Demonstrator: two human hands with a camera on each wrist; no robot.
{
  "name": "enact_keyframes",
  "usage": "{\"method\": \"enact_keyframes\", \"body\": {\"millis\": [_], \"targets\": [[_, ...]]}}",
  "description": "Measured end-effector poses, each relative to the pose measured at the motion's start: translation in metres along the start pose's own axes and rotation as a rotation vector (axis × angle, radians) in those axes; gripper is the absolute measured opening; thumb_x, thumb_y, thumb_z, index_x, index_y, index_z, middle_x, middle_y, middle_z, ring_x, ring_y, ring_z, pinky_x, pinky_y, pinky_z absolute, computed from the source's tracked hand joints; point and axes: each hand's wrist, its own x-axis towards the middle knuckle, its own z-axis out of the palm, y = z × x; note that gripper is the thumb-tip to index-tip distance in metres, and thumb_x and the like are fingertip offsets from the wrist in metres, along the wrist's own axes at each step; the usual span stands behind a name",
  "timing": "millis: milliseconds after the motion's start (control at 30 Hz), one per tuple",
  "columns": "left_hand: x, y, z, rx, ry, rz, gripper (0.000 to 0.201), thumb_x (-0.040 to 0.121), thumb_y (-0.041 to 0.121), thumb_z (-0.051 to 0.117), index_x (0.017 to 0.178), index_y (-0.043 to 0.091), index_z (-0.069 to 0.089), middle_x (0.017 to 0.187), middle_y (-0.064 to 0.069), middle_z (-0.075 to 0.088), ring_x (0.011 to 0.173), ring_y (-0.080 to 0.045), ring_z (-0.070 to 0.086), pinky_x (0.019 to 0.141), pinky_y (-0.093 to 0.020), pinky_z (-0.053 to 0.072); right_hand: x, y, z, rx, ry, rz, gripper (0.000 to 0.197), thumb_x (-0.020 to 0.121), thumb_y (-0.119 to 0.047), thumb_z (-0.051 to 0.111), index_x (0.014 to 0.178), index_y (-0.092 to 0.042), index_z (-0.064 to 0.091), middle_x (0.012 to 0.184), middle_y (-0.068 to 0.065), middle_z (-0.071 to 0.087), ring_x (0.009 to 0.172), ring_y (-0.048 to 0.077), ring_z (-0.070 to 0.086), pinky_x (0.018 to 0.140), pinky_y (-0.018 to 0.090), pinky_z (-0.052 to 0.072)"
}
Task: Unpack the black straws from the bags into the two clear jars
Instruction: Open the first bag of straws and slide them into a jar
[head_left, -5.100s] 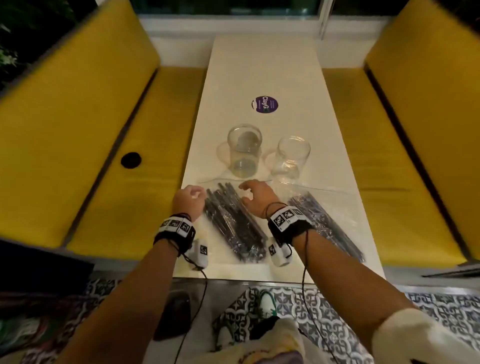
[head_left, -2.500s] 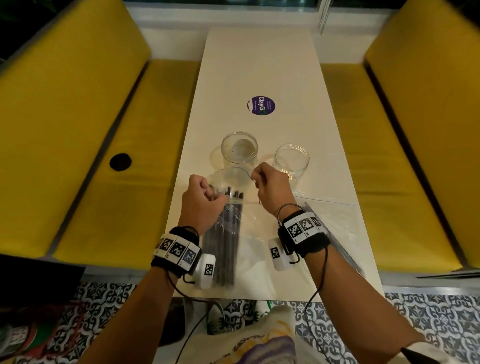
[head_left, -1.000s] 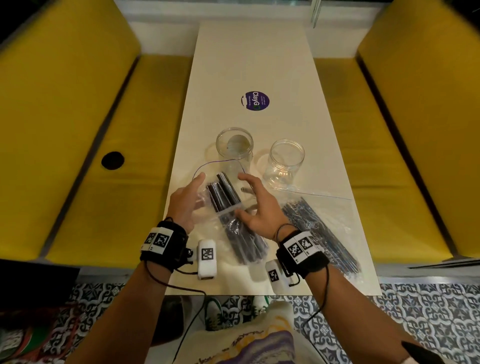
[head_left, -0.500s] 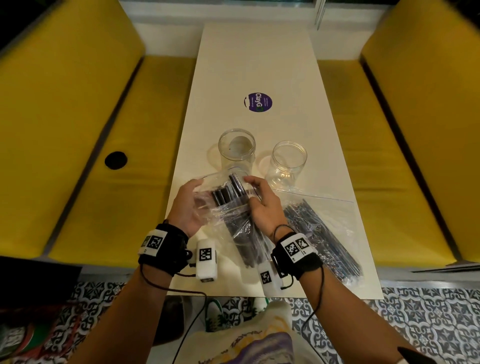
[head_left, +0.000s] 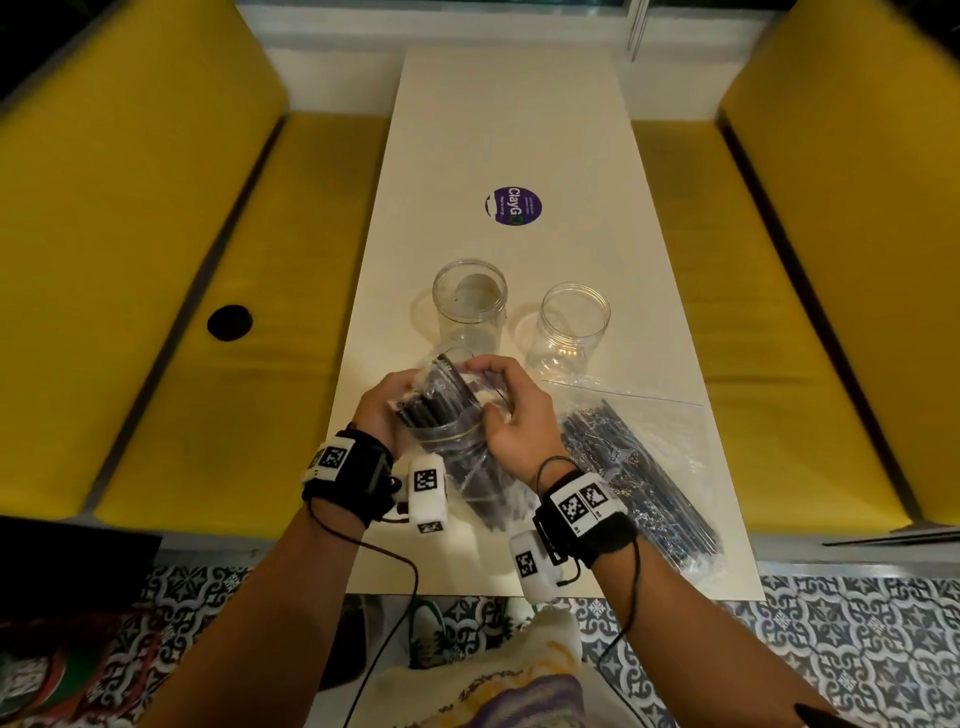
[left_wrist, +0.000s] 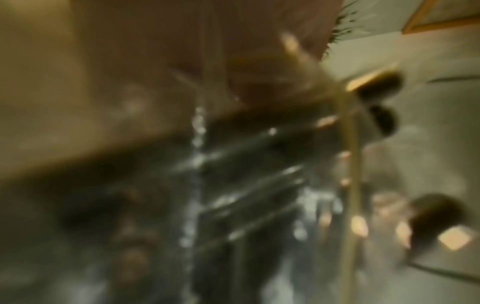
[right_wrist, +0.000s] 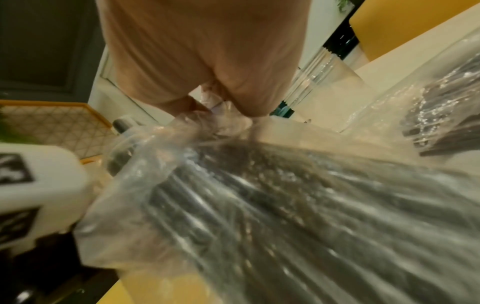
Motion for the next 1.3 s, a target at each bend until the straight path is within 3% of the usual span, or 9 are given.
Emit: {"method": "enact_keyframes", "body": {"millis": [100, 233, 367, 500, 600, 733, 866, 1033, 1300], "targets": [[-0.005, -0.009, 0.002, -0.004, -0.13, -0.077, 0.055, 0.106, 0.025, 0.04, 0.079, 0.005, 0.084, 0.09, -0.02, 0.08, 0.067, -0.026, 0.079, 0.06, -0.031, 0.063, -0.004, -0.007, 0.001, 0.018, 0.006, -0.051, 0.066, 0.08, 0.015, 0.048, 0.128, -0.029, 0.056, 0.131, -0.017, 0.069, 0.131, 0.006, 0.06, 0.11, 0.042, 0.053], [-0.007, -0.017, 0.0, -0.088, -0.164, 0.04, 0.063, 0.096, 0.029, 0.066, 0.152, 0.003, 0.053, 0.148, -0.028, 0.06, 0.126, -0.045, 0.064, 0.11, -0.059, 0.049, 0.004, -0.001, 0.002, 0.037, 0.098, 0.008, 0.065, 0.086, 0.011, 0.049, 0.138, -0.027, 0.049, 0.138, -0.013, 0.064, 0.097, 0.006, 0.074, 0.082, 0.04, 0.065], [-0.016, -0.019, 0.002, -0.194, -0.281, 0.175, 0.072, 0.103, 0.059, 0.052, 0.157, 0.011, 0.048, 0.153, -0.025, 0.058, 0.14, -0.043, 0.056, 0.113, -0.06, 0.046, 0.016, 0.005, 0.006, 0.015, 0.169, 0.176, 0.058, 0.092, 0.003, 0.054, 0.143, -0.026, 0.047, 0.132, -0.005, 0.064, 0.067, 0.018, 0.072, 0.059, 0.033, 0.062], [-0.027, -0.028, 0.002, 0.123, -0.361, 0.312, 0.076, 0.082, 0.043, 0.085, 0.145, 0.01, 0.059, 0.137, -0.019, 0.071, 0.126, -0.035, 0.069, 0.105, -0.049, 0.058, 0.025, 0.015, 0.013, -0.008, 0.238, 0.202, 0.05, 0.09, -0.014, 0.063, 0.137, -0.029, 0.056, 0.133, -0.002, 0.057, 0.088, 0.01, 0.07, 0.08, 0.031, 0.064], [-0.024, -0.032, 0.006, 0.23, -0.171, 0.406, 0.047, 0.089, 0.021, 0.084, 0.132, 0.008, 0.07, 0.12, -0.015, 0.08, 0.117, -0.039, 0.074, 0.098, -0.044, 0.062, 0.022, 0.009, 0.011, -0.077, 0.173, 0.151, 0.034, 0.099, -0.022, 0.063, 0.133, -0.02, 0.066, 0.136, 0.001, 0.049, 0.097, -0.009, 0.052, 0.083, -0.002, 0.046], [-0.011, -0.03, 0.002, 0.053, 0.044, 0.393, 0.037, 0.089, 0.02, 0.084, 0.123, 0.009, 0.077, 0.113, -0.014, 0.082, 0.109, -0.037, 0.077, 0.096, -0.05, 0.062, 0.012, 0.002, 0.01, -0.143, 0.026, 0.037, 0.035, 0.105, -0.04, 0.052, 0.133, -0.025, 0.068, 0.133, -0.003, 0.039, 0.128, 0.01, 0.042, 0.11, 0.024, 0.043], [-0.007, -0.023, 0.004, -0.025, 0.123, 0.356, 0.038, 0.085, 0.022, 0.087, 0.12, 0.01, 0.079, 0.108, -0.011, 0.083, 0.101, -0.033, 0.079, 0.08, -0.04, 0.064, 0.001, 0.004, 0.013, -0.189, -0.044, -0.115, 0.032, 0.099, -0.045, 0.063, 0.126, -0.028, 0.069, 0.123, -0.006, 0.057, 0.113, 0.008, 0.058, 0.091, 0.015, 0.046], [-0.006, -0.01, -0.002, 0.123, -0.133, 0.243, 0.032, 0.089, 0.024, 0.082, 0.118, 0.011, 0.076, 0.103, -0.011, 0.081, 0.091, -0.029, 0.079, 0.071, -0.035, 0.063, 0.001, 0.015, 0.014, -0.117, -0.078, -0.18, 0.007, 0.098, -0.016, 0.066, 0.103, -0.02, 0.07, 0.104, -0.005, 0.071, 0.1, 0.015, 0.068, 0.091, 0.038, 0.057], [-0.009, 0.0, -0.011, 0.282, -0.102, 0.248, 0.022, 0.087, 0.032, 0.077, 0.094, 0.011, 0.079, 0.091, -0.014, 0.077, 0.084, -0.028, 0.073, 0.087, -0.042, 0.054, -0.001, 0.009, 0.014, 0.005, -0.017, -0.078, 0.011, 0.102, -0.03, 0.062, 0.099, -0.019, 0.062, 0.098, -0.003, 0.066, 0.091, 0.015, 0.064, 0.08, 0.031, 0.055]]}}
